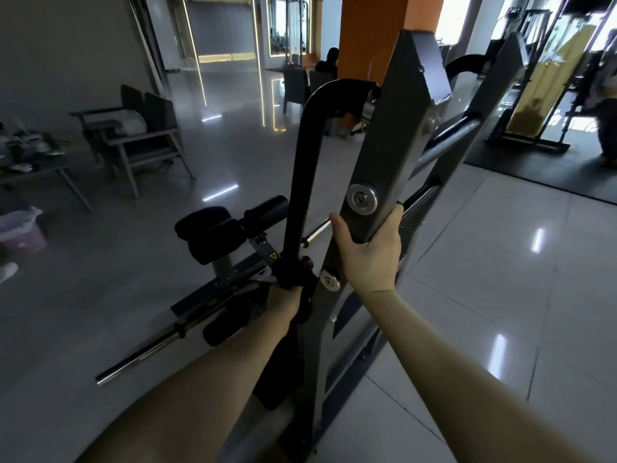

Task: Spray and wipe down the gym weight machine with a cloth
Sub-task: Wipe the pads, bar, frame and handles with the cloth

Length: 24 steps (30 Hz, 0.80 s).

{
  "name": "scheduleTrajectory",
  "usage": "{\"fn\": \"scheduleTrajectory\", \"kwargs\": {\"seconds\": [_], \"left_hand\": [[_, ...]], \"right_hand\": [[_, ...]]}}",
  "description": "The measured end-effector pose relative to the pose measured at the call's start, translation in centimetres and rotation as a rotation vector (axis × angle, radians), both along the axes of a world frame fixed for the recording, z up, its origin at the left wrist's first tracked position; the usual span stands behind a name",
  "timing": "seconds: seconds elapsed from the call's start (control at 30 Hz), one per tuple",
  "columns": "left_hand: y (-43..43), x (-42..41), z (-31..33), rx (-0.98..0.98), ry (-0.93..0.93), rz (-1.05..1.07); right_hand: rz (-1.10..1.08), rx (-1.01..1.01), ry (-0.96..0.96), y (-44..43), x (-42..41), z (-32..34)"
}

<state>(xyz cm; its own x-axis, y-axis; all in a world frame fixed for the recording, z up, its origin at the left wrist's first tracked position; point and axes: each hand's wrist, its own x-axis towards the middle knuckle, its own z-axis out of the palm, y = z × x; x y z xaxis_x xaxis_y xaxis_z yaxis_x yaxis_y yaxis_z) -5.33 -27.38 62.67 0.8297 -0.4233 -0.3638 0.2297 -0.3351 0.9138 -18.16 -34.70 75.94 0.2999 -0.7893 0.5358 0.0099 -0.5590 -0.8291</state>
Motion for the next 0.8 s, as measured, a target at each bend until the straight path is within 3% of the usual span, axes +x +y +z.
{"fn": "scheduleTrajectory", "kwargs": {"seconds": [0.1, 0.27, 0.6, 0.8], "left_hand": [[1.3, 0.1, 0.1, 0.137, -0.072, -0.107], [2.7, 2.0, 2.7, 0.258, -0.014, -0.182], [-2.0, 0.5, -1.0, -0.087, 0.308, -0.026], [-0.8, 0.5, -0.1, 0.120, 0.191, -0.113]], "right_hand": [[-0.002, 0.006, 0.006, 0.0, -0.1, 0.0], [-0.008, 0.025, -0.005, 0.0, 0.1, -0.2], [0.019, 0.018, -0.043, -0.2, 0.3, -0.4], [0.009, 0.019, -0.051, 0.0, 0.2, -0.2]]}}
